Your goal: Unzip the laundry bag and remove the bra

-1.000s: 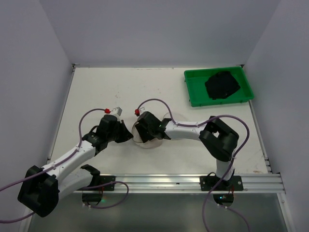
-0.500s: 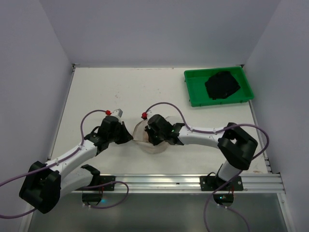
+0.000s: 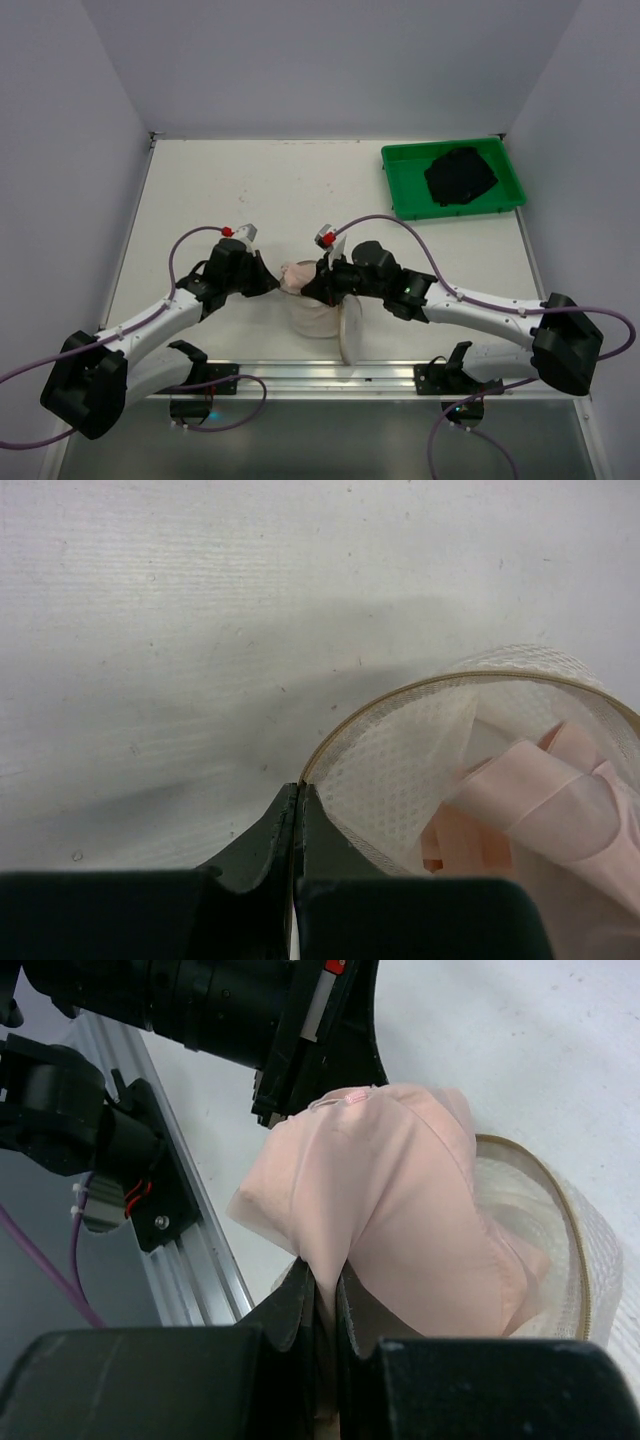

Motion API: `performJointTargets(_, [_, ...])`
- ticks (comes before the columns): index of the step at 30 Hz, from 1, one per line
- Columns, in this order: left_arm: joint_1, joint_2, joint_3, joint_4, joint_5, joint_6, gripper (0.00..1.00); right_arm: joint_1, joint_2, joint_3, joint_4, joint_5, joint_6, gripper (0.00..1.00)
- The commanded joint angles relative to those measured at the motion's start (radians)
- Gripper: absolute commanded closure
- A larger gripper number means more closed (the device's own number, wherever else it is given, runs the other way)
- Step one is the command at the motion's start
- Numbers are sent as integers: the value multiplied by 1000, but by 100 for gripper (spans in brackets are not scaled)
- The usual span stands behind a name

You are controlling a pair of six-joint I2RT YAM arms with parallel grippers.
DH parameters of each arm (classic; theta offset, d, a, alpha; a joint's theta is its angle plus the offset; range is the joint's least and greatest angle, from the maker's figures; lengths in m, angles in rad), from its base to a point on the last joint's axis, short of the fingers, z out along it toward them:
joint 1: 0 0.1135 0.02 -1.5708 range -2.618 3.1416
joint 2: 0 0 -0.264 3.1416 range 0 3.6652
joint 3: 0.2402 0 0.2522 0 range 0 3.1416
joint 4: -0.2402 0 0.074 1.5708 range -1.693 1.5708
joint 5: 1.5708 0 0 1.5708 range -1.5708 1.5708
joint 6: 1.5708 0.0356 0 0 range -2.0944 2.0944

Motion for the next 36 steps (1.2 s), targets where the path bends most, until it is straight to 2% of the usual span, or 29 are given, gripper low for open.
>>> performJointTargets(1, [2, -15, -9, 31, 3, -8, 100, 5, -27, -14, 140, -58, 15, 100])
performJointTargets(6, [0, -67, -27, 34, 32, -28, 100, 4, 3, -35, 284, 57, 60, 100])
performJointTargets(11, [-6, -122, -39, 37, 69, -55, 100, 4, 63, 42, 354, 203, 86, 100])
performJointTargets(17, [-9, -208, -41, 37, 94, -72, 100, 5, 155, 130, 385, 382, 141, 100])
performJointTargets(21, [-15, -240, -45, 32, 105, -83, 100, 2, 213, 199, 385, 436, 140, 100])
performJointTargets(26, [-18, -237, -65, 31, 91, -80, 100, -19, 262, 336, 358, 458, 114, 100])
performJointTargets(29, [-20, -240, -75, 19, 68, -95, 100, -44, 270, 428, 304, 481, 40, 100])
performJointTargets(36, [-20, -240, -71, -7, 0, -95, 100, -248, 191, 519, 180, 404, -12, 100])
